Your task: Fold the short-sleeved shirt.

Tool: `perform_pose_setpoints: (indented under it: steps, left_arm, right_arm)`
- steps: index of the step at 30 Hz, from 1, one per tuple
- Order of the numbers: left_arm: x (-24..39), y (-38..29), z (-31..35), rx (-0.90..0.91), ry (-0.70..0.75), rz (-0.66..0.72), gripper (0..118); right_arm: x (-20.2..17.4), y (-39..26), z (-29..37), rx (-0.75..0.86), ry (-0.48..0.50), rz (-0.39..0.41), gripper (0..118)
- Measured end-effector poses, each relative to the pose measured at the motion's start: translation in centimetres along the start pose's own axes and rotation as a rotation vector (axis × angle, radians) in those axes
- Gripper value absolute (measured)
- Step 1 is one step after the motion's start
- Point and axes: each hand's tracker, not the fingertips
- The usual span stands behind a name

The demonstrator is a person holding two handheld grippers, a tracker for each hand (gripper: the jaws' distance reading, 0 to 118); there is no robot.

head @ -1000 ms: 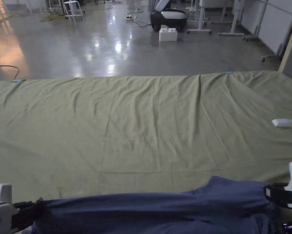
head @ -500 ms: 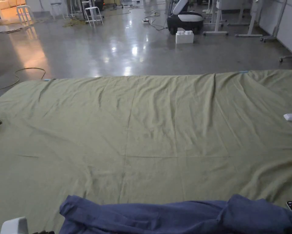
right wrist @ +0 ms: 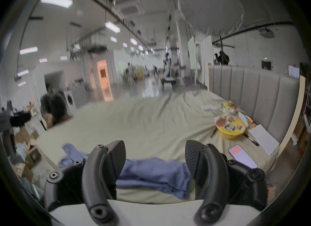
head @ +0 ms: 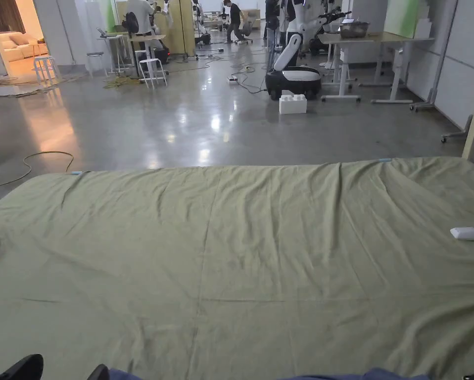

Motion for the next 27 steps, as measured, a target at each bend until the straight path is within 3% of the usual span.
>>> perform_pose_setpoints:
  steps: [3, 4, 6, 7, 10, 12, 16, 17, 24, 26, 27]
  left_arm:
    - [2.5, -0.2, 1.0, 0.017, 0.033, -0.053, 66]
    - [3.2, -0.3, 1.4, 0.036, 0.049, -0.077, 53]
    - [4.2, -0.2, 2.4, 0.099, 0.047, -0.115, 17]
    - [4.4, -0.2, 2.6, 0.095, 0.044, -0.109, 12]
    - [4.5, 0.3, 2.0, -0.027, 0.005, -0.080, 0]
    - [4.4, -0.3, 2.3, -0.020, 0.005, -0.097, 0]
    - [3.9, -0.2, 2.2, -0.040, -0.022, -0.078, 0]
    - [4.0, 0.0, 2.2, -0.039, -0.027, -0.064, 0]
    - [1.6, 0.4, 0.6, -0.066, -0.021, 0.051, 3]
    - [-0.9, 0.6, -0.8, -0.058, 0.024, 0.118, 43]
    - [-2.5, 0.2, -2.2, -0.143, -0.013, 0.223, 69]
  right_arm:
    - [-2.1, 0.4, 2.0, 0.052, 0.061, 0.007, 74]
    - [-2.5, 0.5, 2.5, 0.067, 0.070, 0.024, 62]
    - [-3.8, 0.7, 3.0, 0.088, 0.038, 0.076, 26]
    - [-4.1, 0.7, 3.1, 0.086, 0.024, 0.079, 11]
    - [-4.5, 0.4, 3.0, 0.036, 0.069, 0.032, 0]
    - [-5.1, 0.5, 3.1, 0.056, 0.021, 0.042, 0]
    - [-5.6, 0.8, 2.8, 0.064, 0.040, 0.082, 0]
    - [-5.4, 0.6, 2.5, 0.024, 0.062, 0.031, 0]
    - [-5.6, -0.2, 1.7, -0.015, 0.081, 0.041, 0]
    - [-5.4, -0.9, 1.5, -0.039, 0.080, 0.036, 0]
    - [-5.4, -1.3, 1.3, -0.065, 0.084, 0.029, 0]
